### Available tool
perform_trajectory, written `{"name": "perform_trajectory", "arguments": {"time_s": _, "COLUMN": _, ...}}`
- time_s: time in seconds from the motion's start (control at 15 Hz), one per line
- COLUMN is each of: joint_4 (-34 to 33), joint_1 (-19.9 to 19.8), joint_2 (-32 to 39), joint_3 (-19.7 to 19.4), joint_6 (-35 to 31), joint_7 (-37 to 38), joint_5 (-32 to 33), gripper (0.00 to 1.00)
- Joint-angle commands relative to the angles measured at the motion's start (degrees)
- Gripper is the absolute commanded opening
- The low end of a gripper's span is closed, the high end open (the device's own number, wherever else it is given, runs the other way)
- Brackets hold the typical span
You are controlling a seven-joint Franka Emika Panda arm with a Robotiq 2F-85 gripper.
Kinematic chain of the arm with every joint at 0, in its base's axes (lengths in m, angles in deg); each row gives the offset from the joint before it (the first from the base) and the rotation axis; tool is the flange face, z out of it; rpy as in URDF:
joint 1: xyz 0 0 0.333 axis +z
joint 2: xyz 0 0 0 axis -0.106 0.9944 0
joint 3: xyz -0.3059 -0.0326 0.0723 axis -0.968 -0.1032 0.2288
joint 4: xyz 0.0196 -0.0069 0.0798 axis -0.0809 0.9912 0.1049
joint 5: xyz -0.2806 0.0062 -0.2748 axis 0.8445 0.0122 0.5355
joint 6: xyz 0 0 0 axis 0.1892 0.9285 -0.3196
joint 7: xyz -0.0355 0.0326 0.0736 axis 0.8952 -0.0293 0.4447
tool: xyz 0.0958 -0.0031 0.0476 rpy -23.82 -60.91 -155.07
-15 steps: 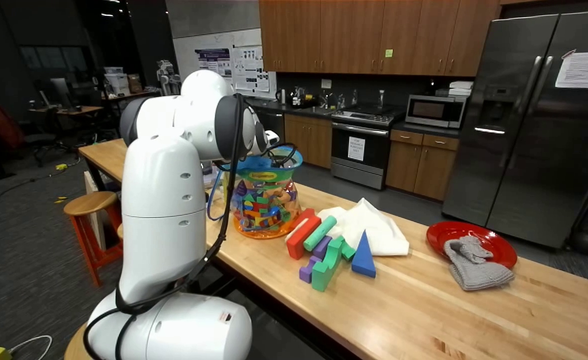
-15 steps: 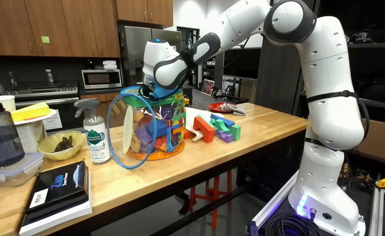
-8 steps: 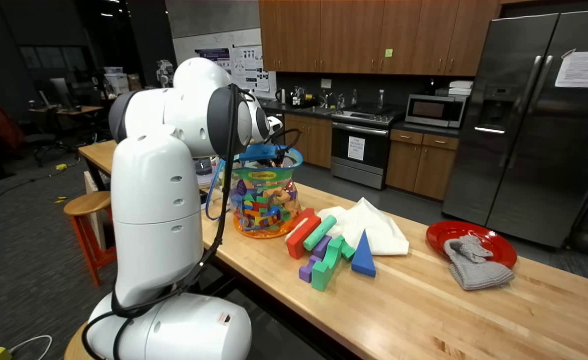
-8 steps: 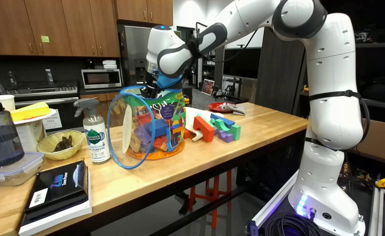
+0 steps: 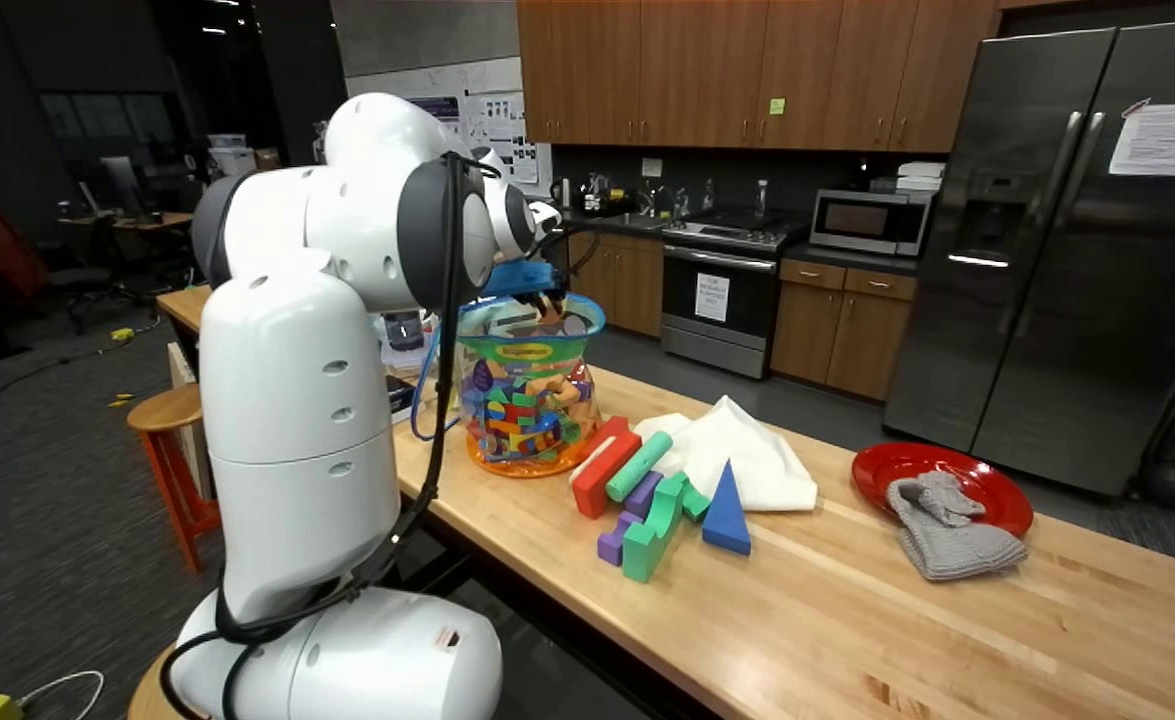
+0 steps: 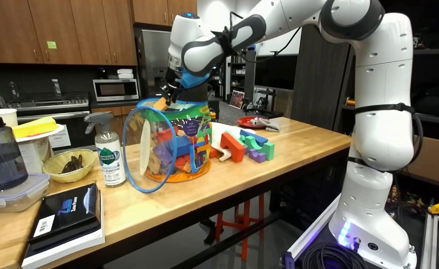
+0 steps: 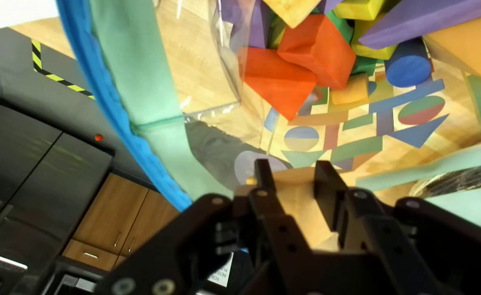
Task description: Remove the yellow rectangle plush toy from the bag and put it on the countertop
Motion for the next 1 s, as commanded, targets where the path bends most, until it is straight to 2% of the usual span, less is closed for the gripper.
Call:
{"name": "perform_trajectory", "arguments": {"time_s": 0.0, "joint_4": -1.25, "joint_1": -1.46, "joint_2": -1.49, "joint_3": 0.70, "joint_6": 2.45, "joint_7": -1.53, "joint_5": 1.43, "gripper": 0.08}}
{"name": "perform_trajectory", "arguments": {"time_s": 0.53, "joint_4": -3.66, "joint_1": -5.65, "joint_2": -4.05, "joint_3": -1.26, "joint_6": 6.14, "joint_7": 0.73, "joint_5": 3.31, "gripper": 0.08}}
{"name": "perform_trajectory", "arguments": {"time_s": 0.93, "joint_4": -1.73, "joint_1": -9.39, "joint_2": -7.40, "joint_3": -2.78, "joint_6": 10.15, "joint_7": 4.62, "joint_5": 5.45, "gripper": 0.08}}
